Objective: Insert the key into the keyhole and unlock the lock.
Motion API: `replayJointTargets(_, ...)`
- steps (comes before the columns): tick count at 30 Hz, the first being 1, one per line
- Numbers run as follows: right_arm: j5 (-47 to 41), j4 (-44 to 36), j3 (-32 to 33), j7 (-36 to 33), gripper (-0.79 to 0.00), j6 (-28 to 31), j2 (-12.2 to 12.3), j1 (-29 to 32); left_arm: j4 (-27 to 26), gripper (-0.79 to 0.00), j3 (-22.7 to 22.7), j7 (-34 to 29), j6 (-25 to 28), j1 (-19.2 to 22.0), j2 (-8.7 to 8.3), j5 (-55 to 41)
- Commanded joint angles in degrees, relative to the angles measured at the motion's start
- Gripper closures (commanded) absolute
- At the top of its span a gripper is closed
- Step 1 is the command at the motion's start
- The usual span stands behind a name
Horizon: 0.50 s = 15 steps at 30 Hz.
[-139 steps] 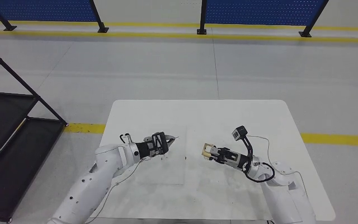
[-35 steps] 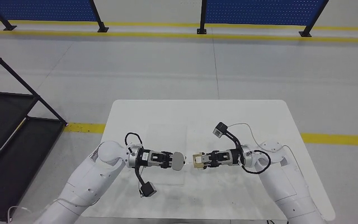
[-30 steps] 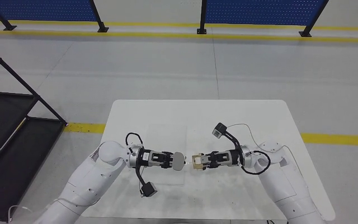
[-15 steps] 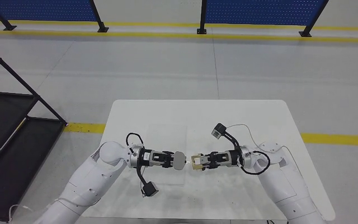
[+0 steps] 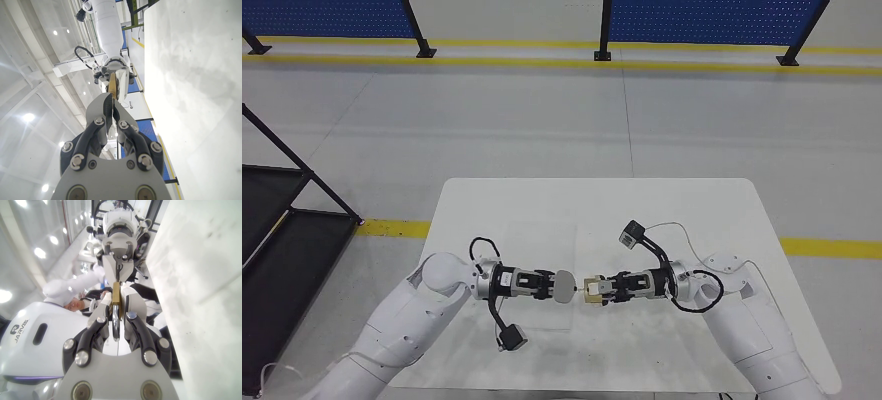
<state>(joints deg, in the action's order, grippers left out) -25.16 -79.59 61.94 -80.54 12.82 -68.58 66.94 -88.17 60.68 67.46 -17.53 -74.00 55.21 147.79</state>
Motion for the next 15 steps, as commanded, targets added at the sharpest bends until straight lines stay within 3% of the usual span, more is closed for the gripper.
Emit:
replayJointTargets(1,-0.1,0.0,-0.1,0.1,0.0,0.0,0.1,-0.1,0.1,0.0,-0.3,0.0,0.0,0.2,0.05,0.0)
replayJointTargets(15,-0.1,-0.1,-1.3,0.6,0.0,0.3,0.5,-0.4,0.7,0.0,-1.4,-0.8,-0.1,1.1,0.25,-0.3)
